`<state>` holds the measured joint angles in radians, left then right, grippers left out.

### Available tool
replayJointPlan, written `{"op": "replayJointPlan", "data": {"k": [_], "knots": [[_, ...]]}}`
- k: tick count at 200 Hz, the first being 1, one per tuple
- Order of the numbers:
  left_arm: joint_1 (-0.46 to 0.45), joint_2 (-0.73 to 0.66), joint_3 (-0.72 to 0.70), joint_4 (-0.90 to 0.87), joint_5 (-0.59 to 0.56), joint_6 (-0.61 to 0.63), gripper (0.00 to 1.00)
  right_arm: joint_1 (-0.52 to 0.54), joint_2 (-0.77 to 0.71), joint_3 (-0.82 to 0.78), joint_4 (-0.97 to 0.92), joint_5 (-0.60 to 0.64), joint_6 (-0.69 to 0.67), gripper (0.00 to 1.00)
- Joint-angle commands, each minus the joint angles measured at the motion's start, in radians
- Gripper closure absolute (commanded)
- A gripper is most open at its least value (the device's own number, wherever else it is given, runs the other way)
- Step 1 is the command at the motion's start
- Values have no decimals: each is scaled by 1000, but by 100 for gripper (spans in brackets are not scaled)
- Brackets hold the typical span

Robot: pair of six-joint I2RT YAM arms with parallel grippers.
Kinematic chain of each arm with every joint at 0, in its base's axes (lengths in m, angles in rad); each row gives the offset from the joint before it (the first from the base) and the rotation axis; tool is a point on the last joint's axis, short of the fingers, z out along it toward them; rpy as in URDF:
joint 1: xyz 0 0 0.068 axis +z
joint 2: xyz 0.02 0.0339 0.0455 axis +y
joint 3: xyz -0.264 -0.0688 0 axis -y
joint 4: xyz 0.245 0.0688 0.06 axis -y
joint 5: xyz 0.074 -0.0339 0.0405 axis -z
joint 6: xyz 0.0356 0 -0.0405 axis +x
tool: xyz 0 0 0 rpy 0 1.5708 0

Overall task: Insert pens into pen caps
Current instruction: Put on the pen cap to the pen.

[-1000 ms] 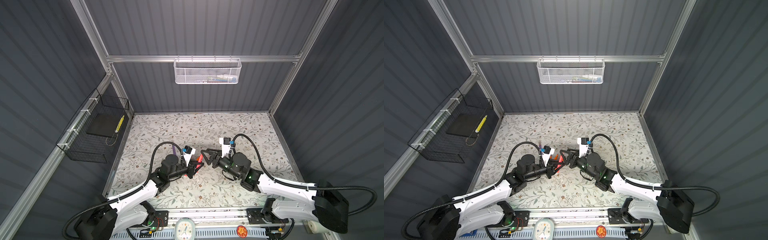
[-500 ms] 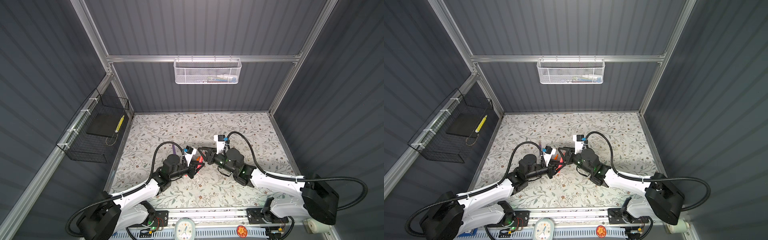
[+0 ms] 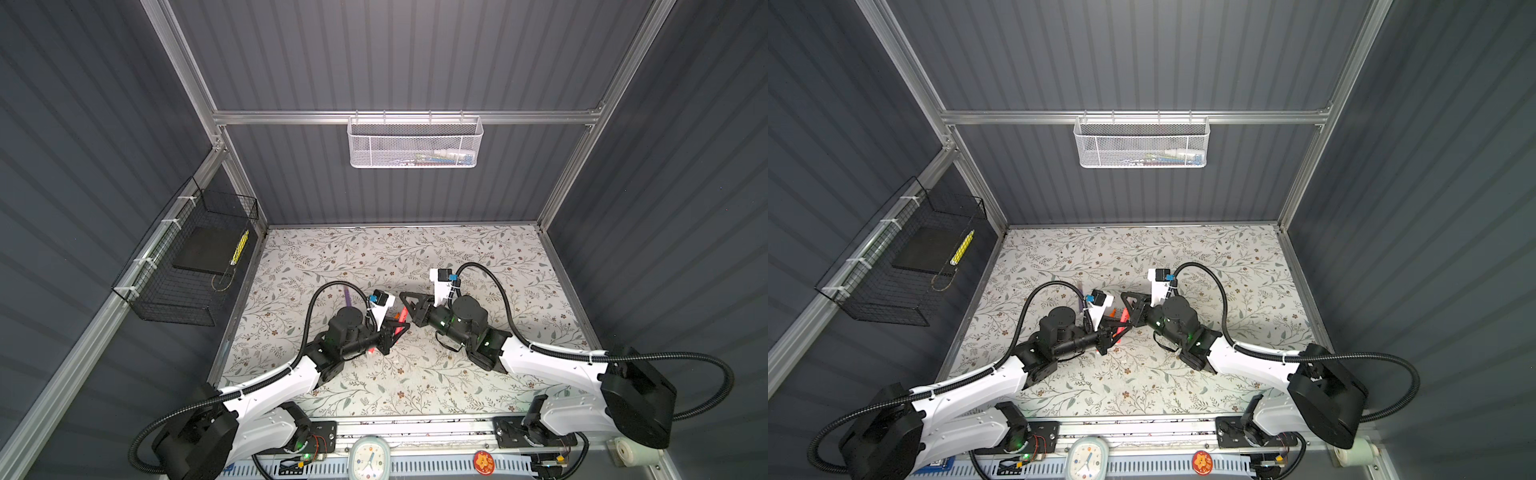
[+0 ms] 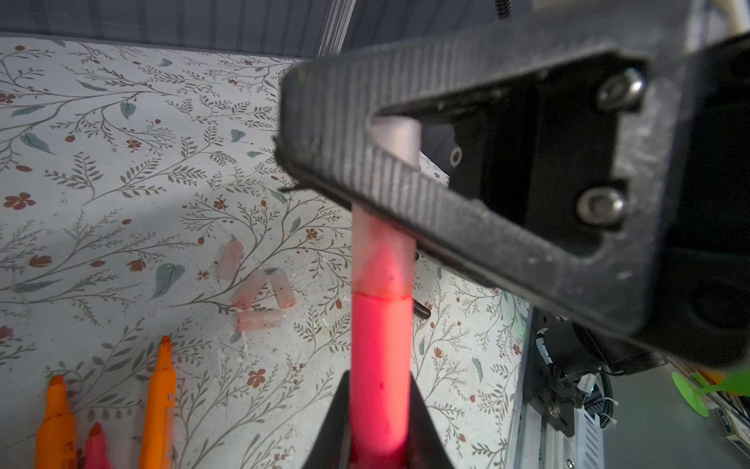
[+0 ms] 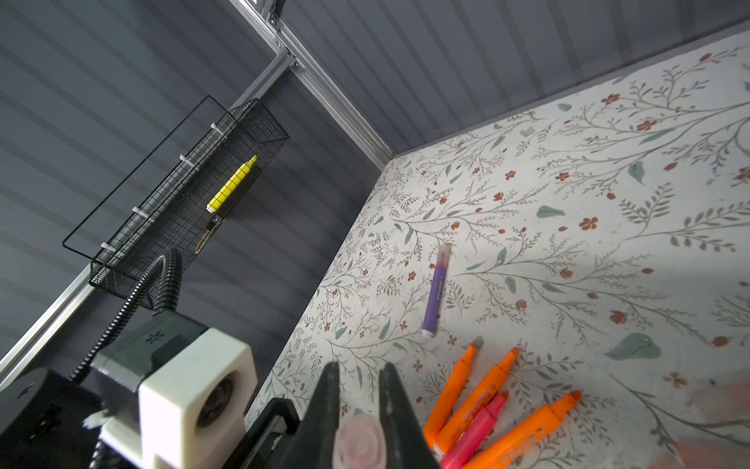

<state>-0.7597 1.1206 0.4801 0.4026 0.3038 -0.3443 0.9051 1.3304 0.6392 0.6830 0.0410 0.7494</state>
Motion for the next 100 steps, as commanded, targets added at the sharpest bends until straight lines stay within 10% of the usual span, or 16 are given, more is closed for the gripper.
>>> {"op": "replayJointPlan", "data": {"k": [1,100], "knots": [[33,-7,109,-6,-102,20,100,64,-10,-40,-12,-73,-13,100],[186,22,350,-45,-35,59,100,184,67,-95,97,-93,5,100]]}}
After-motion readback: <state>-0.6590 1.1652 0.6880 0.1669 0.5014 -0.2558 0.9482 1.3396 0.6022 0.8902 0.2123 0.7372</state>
